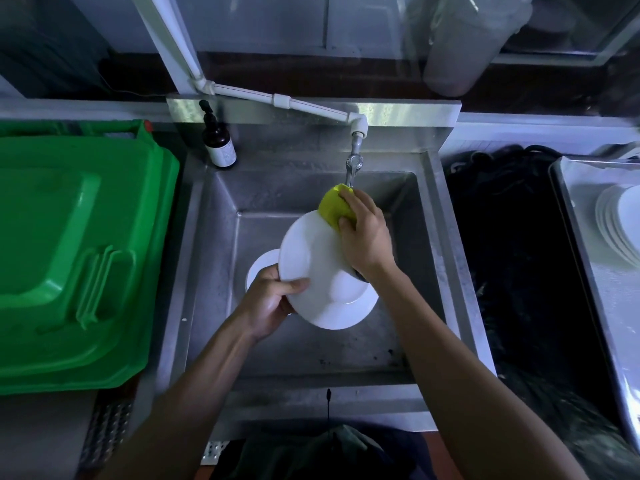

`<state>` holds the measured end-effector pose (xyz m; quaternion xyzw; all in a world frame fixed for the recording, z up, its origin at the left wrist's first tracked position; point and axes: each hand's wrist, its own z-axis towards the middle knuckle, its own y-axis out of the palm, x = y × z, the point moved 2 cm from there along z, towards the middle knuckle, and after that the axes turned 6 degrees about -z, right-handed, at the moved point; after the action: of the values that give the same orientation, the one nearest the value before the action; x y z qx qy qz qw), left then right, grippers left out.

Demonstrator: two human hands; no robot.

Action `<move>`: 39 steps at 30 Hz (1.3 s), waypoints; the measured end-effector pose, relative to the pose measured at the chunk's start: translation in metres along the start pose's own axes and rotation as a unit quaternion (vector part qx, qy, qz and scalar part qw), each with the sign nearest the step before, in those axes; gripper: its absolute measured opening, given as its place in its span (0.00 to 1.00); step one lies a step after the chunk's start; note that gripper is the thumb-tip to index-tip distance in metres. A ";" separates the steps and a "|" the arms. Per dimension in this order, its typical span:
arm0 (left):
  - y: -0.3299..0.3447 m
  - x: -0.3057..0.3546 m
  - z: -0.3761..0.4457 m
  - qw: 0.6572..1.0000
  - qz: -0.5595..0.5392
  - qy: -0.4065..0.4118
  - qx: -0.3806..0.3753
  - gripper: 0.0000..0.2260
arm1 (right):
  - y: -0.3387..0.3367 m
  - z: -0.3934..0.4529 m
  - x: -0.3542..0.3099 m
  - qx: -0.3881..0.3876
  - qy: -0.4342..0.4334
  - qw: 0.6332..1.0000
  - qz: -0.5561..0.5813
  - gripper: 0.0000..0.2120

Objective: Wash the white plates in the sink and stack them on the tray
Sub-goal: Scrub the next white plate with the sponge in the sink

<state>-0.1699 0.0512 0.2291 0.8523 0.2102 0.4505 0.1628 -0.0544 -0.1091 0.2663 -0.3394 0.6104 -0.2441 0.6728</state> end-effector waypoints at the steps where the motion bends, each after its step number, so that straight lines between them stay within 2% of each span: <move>1: 0.001 0.000 0.000 1.000 0.001 0.002 0.000 0.18 | 0.001 -0.001 -0.004 -0.002 -0.014 1.000 -0.007 0.28; 8: 0.008 0.004 0.004 1.000 0.015 0.015 -0.019 0.14 | 0.015 -0.021 -0.036 -0.010 -0.129 0.991 -0.025 0.28; 15: 0.007 0.007 0.012 0.999 0.023 0.044 -0.010 0.14 | 0.026 -0.042 -0.042 -0.027 -0.184 0.982 0.020 0.26; 22: 0.004 0.006 0.011 0.999 0.016 0.026 -0.012 0.12 | 0.021 -0.031 -0.025 0.005 -0.166 0.986 0.026 0.23; 25: 0.004 0.006 0.009 1.000 0.011 0.020 -0.018 0.14 | 0.019 -0.020 -0.013 0.021 -0.115 0.992 0.046 0.24; 30: 0.005 0.004 0.009 0.999 -0.014 0.033 0.016 0.14 | 0.017 -0.019 0.011 0.020 -0.023 0.997 0.068 0.26; 34: 0.008 0.001 0.012 0.998 -0.032 0.038 0.035 0.10 | 0.020 -0.029 0.014 0.018 -0.011 0.998 0.067 0.27; 39: 0.011 0.000 0.015 0.996 -0.065 0.036 0.045 0.11 | 0.025 -0.046 0.005 0.015 -0.003 0.997 0.070 0.28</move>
<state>-0.1551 0.0401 0.2261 0.8267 0.2911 0.4589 0.1457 -0.1010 -0.1041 0.2426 -0.2864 0.6267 -0.2049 0.6952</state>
